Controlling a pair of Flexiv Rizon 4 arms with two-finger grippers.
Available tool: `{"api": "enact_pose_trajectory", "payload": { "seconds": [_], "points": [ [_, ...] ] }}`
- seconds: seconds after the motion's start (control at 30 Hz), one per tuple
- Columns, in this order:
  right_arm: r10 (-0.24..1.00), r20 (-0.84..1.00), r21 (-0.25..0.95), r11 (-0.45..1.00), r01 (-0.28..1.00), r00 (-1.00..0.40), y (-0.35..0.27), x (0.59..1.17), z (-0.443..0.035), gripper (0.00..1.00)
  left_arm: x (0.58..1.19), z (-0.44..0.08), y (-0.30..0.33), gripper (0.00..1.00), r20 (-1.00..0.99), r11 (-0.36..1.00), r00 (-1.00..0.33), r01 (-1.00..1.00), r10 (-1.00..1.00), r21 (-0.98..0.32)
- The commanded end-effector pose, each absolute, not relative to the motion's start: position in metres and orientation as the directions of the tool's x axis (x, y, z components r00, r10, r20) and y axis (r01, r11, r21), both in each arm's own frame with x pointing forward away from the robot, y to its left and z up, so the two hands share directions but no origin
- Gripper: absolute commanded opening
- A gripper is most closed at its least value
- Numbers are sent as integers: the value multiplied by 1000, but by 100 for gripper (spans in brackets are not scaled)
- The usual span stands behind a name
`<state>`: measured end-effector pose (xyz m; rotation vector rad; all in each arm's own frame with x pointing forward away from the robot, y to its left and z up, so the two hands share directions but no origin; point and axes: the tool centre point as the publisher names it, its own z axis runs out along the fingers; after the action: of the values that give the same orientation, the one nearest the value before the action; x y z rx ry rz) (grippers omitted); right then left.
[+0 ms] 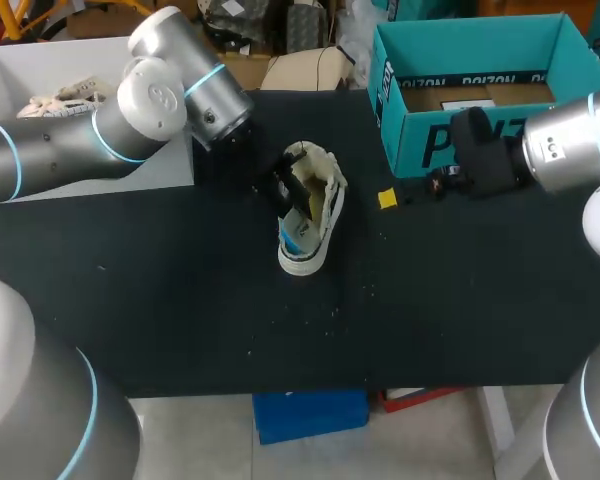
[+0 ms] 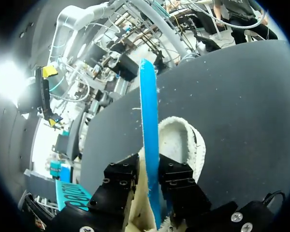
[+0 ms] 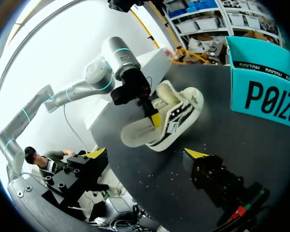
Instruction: Take the shoe out of the shoebox, open the shoe tongue, remove and reinsert the insole, then place the shoe into the shoebox
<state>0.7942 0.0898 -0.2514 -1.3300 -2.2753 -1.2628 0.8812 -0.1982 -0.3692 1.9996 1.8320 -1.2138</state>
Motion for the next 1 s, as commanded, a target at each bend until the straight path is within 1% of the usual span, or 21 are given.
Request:
{"api": "enact_pose_trajectory", "payload": {
  "seconds": [0.03,0.27,0.47,0.5,0.53,0.57,0.67,1.0],
  "points": [
    [607,558,564,223,795,-566,90,795,-251,100,871,-354,-191,36,-631,-225,-81,893,772,-390],
    [607,558,564,223,795,-566,90,795,-251,100,848,-333,-183,30,-608,-233,-77,880,790,-414],
    [607,558,564,223,795,-566,90,795,-251,100,830,-331,-183,24,-582,-235,-82,863,809,-448],
    [607,558,564,223,795,-566,90,795,-251,100,828,-331,-183,18,-579,-238,-80,859,811,-453],
    [607,558,564,223,795,-566,90,795,-251,100,826,-332,-183,2,-577,-239,-84,854,812,-461],
    [607,558,564,223,795,-566,90,795,-251,100,824,-333,-183,0,-575,-241,-86,850,814,-469],
    [607,558,564,223,795,-566,90,795,-251,100,822,-339,-182,0,-559,-237,-103,831,823,-503],
    [607,558,564,223,795,-566,90,795,-251,100,832,-355,-186,0,-582,-185,-152,859,799,-478]
  ]
}}
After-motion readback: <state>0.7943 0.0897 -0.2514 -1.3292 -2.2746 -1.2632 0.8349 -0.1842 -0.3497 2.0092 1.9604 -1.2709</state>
